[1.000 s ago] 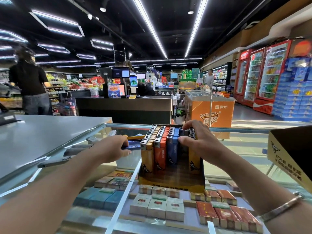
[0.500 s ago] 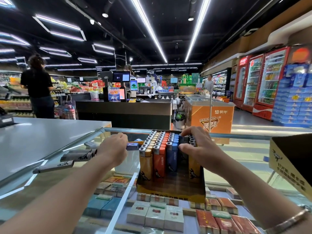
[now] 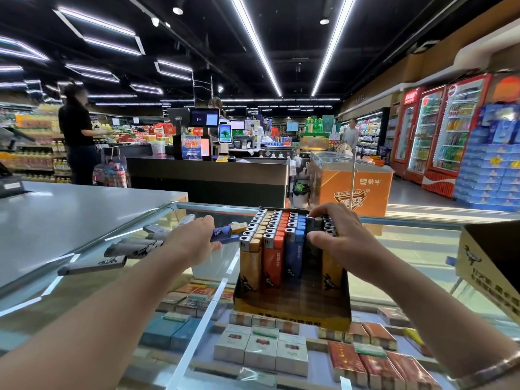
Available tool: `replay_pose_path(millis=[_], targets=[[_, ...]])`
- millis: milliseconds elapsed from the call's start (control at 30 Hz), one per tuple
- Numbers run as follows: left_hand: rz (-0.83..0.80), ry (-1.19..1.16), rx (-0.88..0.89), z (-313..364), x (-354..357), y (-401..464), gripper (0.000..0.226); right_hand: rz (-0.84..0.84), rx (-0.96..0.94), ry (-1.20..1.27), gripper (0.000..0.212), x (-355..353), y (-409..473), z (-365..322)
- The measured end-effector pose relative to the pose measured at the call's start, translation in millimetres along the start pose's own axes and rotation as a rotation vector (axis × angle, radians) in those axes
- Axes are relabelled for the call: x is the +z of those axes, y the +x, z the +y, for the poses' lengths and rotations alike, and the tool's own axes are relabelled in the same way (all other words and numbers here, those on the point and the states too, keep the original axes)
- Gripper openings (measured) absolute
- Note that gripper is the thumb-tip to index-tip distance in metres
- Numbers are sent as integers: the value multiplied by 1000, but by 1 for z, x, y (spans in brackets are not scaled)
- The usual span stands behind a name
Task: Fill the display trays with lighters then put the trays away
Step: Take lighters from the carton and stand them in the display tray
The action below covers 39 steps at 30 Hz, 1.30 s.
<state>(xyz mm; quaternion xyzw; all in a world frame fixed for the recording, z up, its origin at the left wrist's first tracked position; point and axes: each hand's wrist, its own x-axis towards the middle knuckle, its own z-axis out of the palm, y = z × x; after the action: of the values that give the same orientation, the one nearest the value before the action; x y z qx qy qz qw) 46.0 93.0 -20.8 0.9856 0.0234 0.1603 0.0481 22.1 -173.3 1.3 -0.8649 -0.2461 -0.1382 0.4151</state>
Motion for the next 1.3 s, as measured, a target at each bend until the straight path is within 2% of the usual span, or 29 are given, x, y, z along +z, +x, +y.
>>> replay_pose_path(millis=[67,133,300,367,500,567,700,800,867,933,1000,1167,1300], targets=[[-82,-8,17,2,-2,3,19,-5,-2,-10,22,0,-1,-2],[-162,64,45,3,-2,7,30,-9,-4,-16,23,-1,-2,-3],[-273,189,22,4,-5,14,35,-14,-1,-27,24,-1,-3,-4],[-324,161,7,4,-8,15,34,-16,4,-33,24,-1,-3,-4],[-428,-60,-45,4,-13,14,30,-22,1,-24,23,-1,-4,-4],[-413,-102,-43,2,-14,14,28,-21,0,-29,22,-1,-4,-5],[-304,-166,0,2,-18,13,11,-15,-3,-49,23,-1,-3,-5],[-107,-201,-9,1,-15,15,22,-16,-13,-61,22,-2,-3,-4],[57,-107,13,1,-11,17,20,-19,-18,-62,23,-1,-3,-5],[134,-23,83,3,-5,20,19,-23,-17,-61,24,-1,-3,-5],[113,5,130,4,0,25,18,-25,-17,-65,24,-1,-3,-5],[-77,-25,127,4,8,29,15,-27,-21,-57,22,0,-2,-4],[-166,78,153,12,-2,30,18,-31,-18,-63,21,-1,-2,-3]])
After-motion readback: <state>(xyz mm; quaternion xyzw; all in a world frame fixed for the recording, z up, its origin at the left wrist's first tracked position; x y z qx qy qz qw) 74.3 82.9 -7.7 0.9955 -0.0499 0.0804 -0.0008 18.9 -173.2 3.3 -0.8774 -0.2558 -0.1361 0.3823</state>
